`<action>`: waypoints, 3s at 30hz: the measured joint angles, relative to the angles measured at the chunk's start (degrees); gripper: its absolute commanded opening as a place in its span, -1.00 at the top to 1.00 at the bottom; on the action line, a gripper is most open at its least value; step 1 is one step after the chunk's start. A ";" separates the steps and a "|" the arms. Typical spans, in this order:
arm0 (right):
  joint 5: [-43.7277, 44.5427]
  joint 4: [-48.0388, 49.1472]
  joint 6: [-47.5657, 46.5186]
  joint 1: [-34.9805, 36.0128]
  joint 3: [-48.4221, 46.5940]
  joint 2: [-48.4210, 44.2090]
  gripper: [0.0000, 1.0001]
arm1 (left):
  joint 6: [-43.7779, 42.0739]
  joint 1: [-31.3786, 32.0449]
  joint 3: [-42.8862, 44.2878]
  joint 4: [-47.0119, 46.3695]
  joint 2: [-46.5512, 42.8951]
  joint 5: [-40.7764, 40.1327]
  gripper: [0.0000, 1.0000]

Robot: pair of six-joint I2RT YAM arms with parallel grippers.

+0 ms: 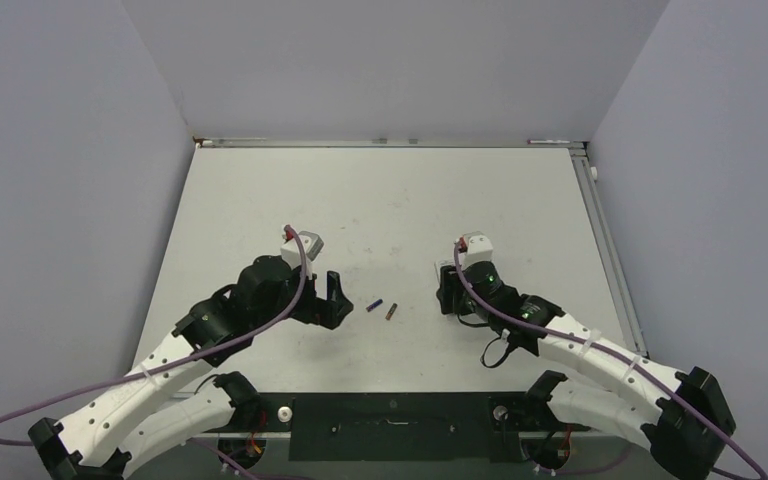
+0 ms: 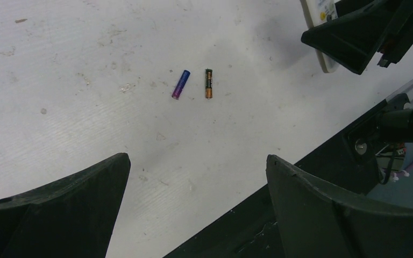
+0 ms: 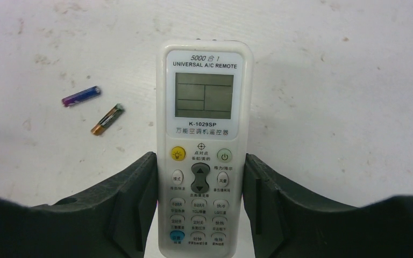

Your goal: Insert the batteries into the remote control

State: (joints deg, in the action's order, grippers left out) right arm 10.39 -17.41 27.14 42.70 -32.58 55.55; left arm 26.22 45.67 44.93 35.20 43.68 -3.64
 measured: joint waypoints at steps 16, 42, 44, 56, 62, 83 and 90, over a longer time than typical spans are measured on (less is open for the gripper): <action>-4.96 1.57 -19.56 16.92 -5.73 2.91 0.83 | 9.20 -3.76 0.00 -6.60 3.21 18.86 -0.99; -5.49 2.34 -31.39 35.65 -10.43 5.99 0.83 | 18.88 -3.85 -7.65 -12.09 0.66 32.57 -0.62; -5.03 2.36 -31.52 36.39 -10.43 5.57 0.83 | 19.93 -3.85 -8.48 -12.83 0.44 33.62 -0.55; -3.08 3.43 -32.48 39.54 -10.38 1.88 0.83 | 26.27 -4.13 -13.60 -19.82 -1.07 39.52 -0.15; -2.89 3.89 -32.50 39.91 -9.92 0.98 0.82 | 28.41 -4.17 -14.38 -22.69 -1.07 41.40 0.14; -1.18 3.45 -31.34 40.24 -9.84 1.01 0.03 | 30.97 -4.98 -16.81 -28.57 -0.87 43.98 1.00; 0.17 2.12 -30.80 40.30 -10.93 1.33 -0.23 | 35.45 -6.19 -19.80 -33.97 -1.64 45.09 1.00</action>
State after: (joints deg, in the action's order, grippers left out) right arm 10.57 -15.29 -3.66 83.00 -43.51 56.88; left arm 61.67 39.48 25.12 1.23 42.04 41.45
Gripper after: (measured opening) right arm 0.551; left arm 0.232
